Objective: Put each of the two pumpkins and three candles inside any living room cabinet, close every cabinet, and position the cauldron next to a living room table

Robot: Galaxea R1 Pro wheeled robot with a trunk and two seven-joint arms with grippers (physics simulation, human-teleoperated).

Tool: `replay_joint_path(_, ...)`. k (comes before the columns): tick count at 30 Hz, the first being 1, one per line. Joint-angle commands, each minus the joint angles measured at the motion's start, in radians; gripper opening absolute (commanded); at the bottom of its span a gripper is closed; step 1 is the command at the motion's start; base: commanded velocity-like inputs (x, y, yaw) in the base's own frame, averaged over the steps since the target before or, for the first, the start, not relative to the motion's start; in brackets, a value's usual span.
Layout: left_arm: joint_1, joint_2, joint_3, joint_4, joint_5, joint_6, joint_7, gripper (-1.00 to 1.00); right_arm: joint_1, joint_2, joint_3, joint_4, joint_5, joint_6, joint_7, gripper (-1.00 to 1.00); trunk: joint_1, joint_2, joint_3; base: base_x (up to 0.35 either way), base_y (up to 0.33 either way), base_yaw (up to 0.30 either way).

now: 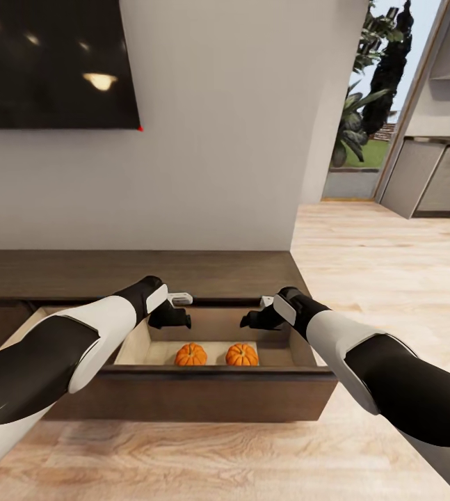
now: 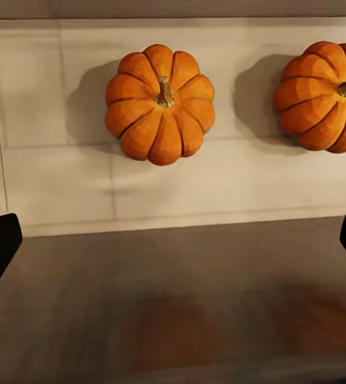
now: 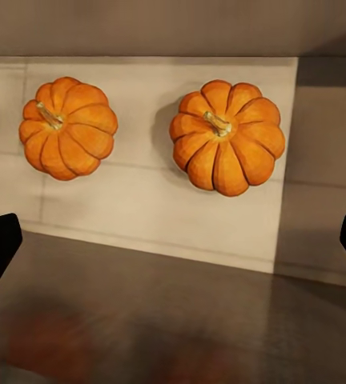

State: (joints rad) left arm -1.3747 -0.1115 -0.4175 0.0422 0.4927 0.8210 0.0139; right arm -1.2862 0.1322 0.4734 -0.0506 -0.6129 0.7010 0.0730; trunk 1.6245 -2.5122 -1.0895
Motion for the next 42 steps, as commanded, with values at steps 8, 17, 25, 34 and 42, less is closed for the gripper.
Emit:
replay_joint_path(8,-0.001,-0.001,-0.007,0.002,0.01,0.001,0.001,1.0,-0.001,0.0,0.009,0.0,0.001,0.003,0.007,1.0,0.0,0.0,0.012,0.0,0.0,0.0)
replay_joint_path(17,-0.001,-0.001,-0.007,0.002,0.01,0.001,0.0,1.0,-0.001,0.0,0.008,0.0,0.001,-0.003,0.007,1.0,0.0,0.0,0.026,0.0,0.0,0.0)
replay_joint_path(25,0.002,-0.001,-0.007,0.002,0.01,0.0,0.0,1.0,-0.001,0.0,0.009,0.0,0.002,-0.01,0.007,1.0,0.0,0.0,0.028,0.0,0.0,0.0)
replay_joint_path(34,0.003,-0.001,-0.007,0.002,0.011,-0.002,0.0,1.0,-0.001,0.0,0.008,0.0,0.001,-0.011,0.01,1.0,0.0,0.0,0.028,0.0,0.0,0.0)
replay_joint_path(42,0.003,-0.001,-0.007,0.002,0.012,-0.002,0.0,1.0,-0.001,0.0,0.008,0.0,0.001,-0.011,0.01,1.0,0.0,0.0,0.028,-0.049,0.0,0.0)
